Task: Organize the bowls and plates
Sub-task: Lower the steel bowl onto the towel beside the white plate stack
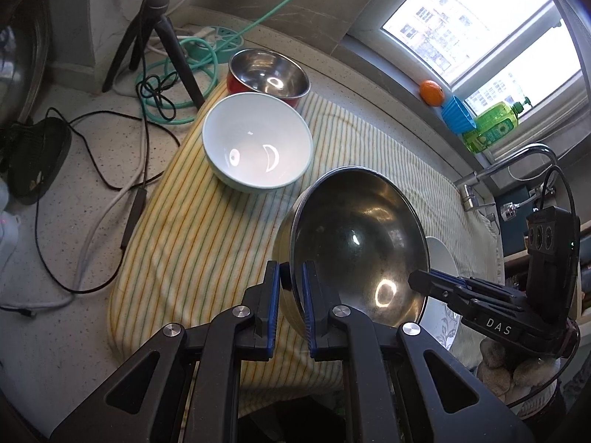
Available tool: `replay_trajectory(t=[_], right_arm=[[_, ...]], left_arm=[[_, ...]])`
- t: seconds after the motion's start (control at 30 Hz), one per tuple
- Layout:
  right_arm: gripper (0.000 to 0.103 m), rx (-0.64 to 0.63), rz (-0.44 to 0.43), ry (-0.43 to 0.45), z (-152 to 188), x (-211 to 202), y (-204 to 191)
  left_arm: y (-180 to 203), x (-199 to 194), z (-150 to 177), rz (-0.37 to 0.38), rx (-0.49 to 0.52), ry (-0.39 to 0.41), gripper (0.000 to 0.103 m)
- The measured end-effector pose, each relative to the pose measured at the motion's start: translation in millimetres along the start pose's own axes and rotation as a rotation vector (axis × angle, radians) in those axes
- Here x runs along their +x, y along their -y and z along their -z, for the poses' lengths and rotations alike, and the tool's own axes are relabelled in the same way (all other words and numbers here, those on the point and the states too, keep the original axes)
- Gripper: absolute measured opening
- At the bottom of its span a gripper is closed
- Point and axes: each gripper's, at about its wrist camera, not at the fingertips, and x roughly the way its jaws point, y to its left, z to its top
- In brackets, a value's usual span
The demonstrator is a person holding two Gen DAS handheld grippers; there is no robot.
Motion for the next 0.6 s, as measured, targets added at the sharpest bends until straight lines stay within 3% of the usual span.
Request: replay_trajectory(t=[0.6], right_arm=[[0.012, -0.004, -0.003, -0.064, 13, 26, -7]], left_arm=[[-19, 14, 15, -0.021, -0.033, -0.056, 0.01]])
